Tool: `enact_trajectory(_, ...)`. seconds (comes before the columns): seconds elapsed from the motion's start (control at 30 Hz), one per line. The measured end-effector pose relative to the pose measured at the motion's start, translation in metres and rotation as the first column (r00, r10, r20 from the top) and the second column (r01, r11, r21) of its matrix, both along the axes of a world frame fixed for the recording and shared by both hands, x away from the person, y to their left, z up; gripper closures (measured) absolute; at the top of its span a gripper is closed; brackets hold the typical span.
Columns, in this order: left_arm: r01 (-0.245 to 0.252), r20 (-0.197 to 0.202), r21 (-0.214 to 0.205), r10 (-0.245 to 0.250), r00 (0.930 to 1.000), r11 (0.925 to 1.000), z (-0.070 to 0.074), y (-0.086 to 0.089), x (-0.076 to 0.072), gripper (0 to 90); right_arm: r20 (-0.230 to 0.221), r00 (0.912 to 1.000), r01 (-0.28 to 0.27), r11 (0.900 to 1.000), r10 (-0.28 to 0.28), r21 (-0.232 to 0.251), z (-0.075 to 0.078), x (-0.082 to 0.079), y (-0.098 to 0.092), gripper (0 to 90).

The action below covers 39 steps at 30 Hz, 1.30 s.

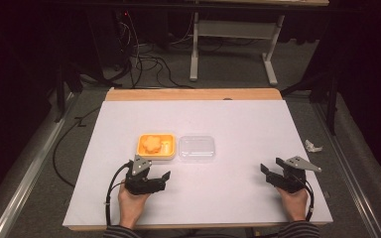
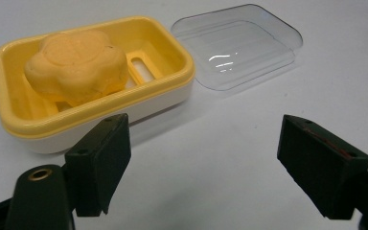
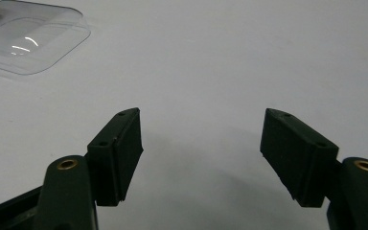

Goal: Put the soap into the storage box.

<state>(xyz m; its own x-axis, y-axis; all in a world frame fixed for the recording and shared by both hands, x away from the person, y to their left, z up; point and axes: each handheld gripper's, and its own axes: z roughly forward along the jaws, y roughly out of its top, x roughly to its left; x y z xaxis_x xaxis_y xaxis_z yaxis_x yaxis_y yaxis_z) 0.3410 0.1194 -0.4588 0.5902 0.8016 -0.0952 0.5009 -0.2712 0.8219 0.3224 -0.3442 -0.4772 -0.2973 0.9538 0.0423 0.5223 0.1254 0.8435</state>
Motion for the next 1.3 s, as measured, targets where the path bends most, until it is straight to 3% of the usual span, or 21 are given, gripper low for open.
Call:
enact_trajectory(0.2, -0.004, -0.001, -0.007, 0.004, 1.0, 1.0, -0.005, -0.003, 0.002, 19.8, 0.001, 1.0, -0.001, 1.0, 0.001, -0.002, 0.0, 0.0, 0.0, 31.2)
enact_trajectory(0.67, -0.006, -0.002, 0.025, 0.006, 1.0, 0.9997, -0.015, -0.01, 0.006, 20.2, 0.002, 1.0, 0.001, 1.0, -0.001, -0.006, 0.0, 0.0, 0.0, 31.2)
enact_trajectory(1.3, -0.017, 0.005, 0.035, 0.016, 0.9999, 0.9993, -0.024, -0.014, 0.01, 20.2, 0.002, 1.0, 0.001, 0.9999, -0.001, -0.013, 0.0, 0.0, 0.001, 31.2)
